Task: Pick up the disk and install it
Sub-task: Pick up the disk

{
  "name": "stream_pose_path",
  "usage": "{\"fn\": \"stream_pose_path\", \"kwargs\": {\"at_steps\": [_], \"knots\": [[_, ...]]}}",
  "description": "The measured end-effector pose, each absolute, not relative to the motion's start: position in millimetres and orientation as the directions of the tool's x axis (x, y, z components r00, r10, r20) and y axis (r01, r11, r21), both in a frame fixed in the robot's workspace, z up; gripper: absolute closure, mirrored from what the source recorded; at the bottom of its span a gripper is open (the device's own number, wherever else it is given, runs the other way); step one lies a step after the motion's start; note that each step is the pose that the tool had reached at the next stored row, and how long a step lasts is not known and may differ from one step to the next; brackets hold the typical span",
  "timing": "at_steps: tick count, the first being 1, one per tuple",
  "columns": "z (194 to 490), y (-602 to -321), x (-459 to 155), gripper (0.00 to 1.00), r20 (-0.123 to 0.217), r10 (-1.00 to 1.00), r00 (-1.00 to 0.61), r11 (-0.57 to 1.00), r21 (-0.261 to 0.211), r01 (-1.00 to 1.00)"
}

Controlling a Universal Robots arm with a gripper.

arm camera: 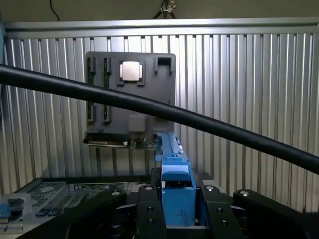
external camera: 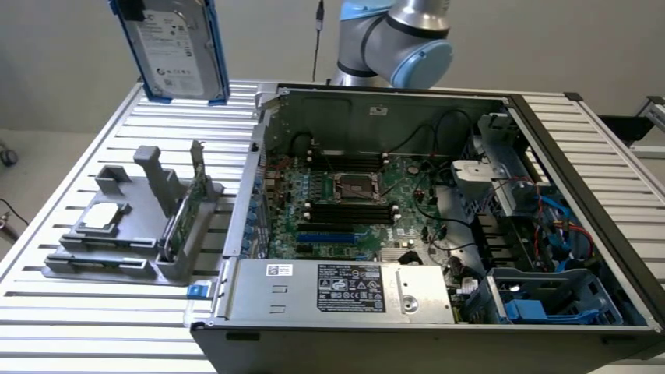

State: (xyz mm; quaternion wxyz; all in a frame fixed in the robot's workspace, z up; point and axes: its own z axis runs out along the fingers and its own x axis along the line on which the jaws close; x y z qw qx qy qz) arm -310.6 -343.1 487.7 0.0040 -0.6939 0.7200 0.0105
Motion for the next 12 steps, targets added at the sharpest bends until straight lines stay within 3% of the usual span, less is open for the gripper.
{"fn": "stream_pose_path", "kwargs": {"at_steps": [12], "knots": [[491, -350, -256, 0.67, -0.021, -0.999, -0.037, 0.036, 0.011, -0.999]]}}
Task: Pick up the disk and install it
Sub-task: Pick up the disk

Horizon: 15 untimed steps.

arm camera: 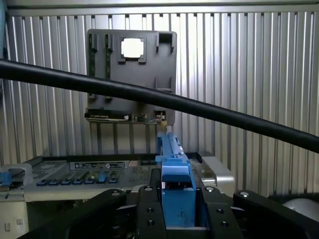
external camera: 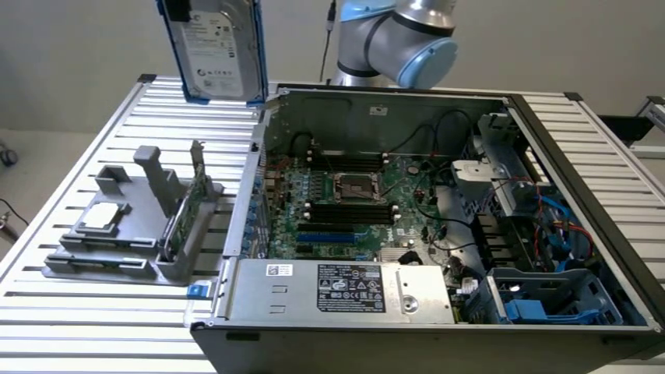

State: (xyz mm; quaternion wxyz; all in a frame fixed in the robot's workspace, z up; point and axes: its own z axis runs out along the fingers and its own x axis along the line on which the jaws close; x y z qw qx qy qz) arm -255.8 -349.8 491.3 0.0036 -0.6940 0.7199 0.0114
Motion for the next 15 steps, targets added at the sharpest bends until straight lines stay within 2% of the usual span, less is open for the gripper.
{"fn": "stream_pose_path", "kwargs": {"at_steps": [15], "knots": [[491, -374, -188, 0.67, -0.025, -0.999, -0.037, 0.036, 0.012, -0.999]]}}
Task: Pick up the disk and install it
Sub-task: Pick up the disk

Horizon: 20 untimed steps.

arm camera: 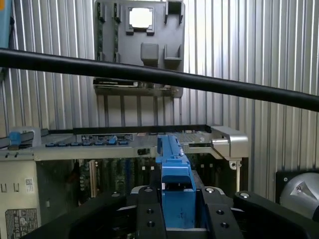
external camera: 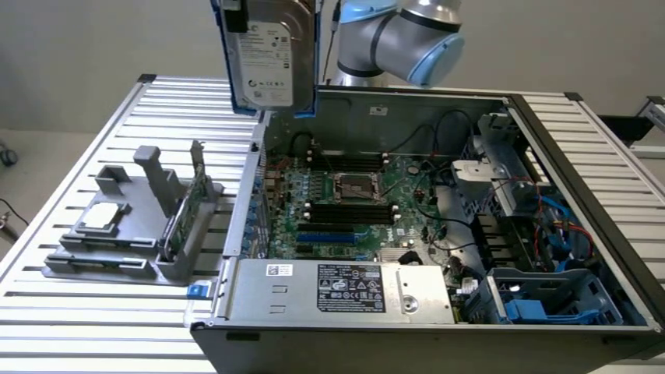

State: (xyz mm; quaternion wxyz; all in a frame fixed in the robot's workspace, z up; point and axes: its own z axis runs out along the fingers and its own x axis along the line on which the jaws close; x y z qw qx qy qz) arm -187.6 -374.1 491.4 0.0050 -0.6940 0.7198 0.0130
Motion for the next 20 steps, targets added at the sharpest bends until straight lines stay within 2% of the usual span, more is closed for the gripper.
{"fn": "stream_pose_path", "kwargs": {"at_steps": [20], "knots": [[491, -408, -97, 0.67, -0.031, -0.999, -0.037, 0.036, 0.012, -0.999]]}}
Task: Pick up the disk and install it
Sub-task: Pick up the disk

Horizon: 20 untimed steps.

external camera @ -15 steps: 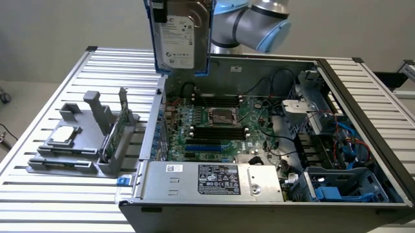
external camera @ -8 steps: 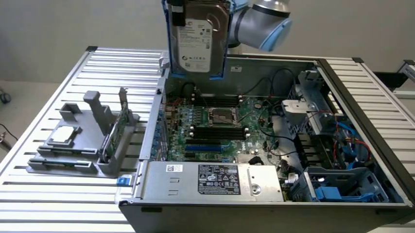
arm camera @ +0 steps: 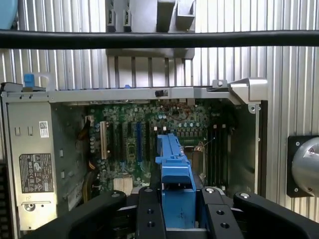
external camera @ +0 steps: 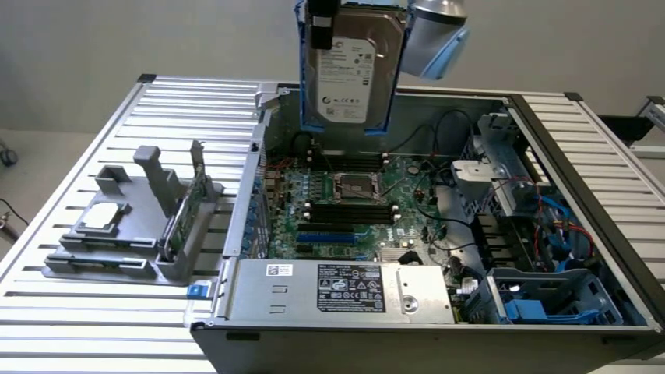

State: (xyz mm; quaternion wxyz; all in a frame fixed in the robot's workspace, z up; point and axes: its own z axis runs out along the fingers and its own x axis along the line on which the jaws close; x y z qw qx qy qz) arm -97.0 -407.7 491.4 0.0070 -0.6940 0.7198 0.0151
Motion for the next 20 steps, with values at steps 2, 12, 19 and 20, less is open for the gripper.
{"fn": "stream_pose_path", "kwargs": {"at_steps": [2, 12, 19, 20], "knots": [[491, -411, -88, 0.67, -0.032, -0.999, -0.037, 0.036, 0.012, -0.999], [491, -432, -54, 0.67, -0.033, -0.999, -0.037, 0.036, 0.012, -0.999], [491, -448, -34, 0.67, -0.034, -0.999, -0.037, 0.036, 0.012, -0.999], [491, -450, -31, 0.67, -0.035, -0.999, -0.037, 0.036, 0.012, -0.999]]}}
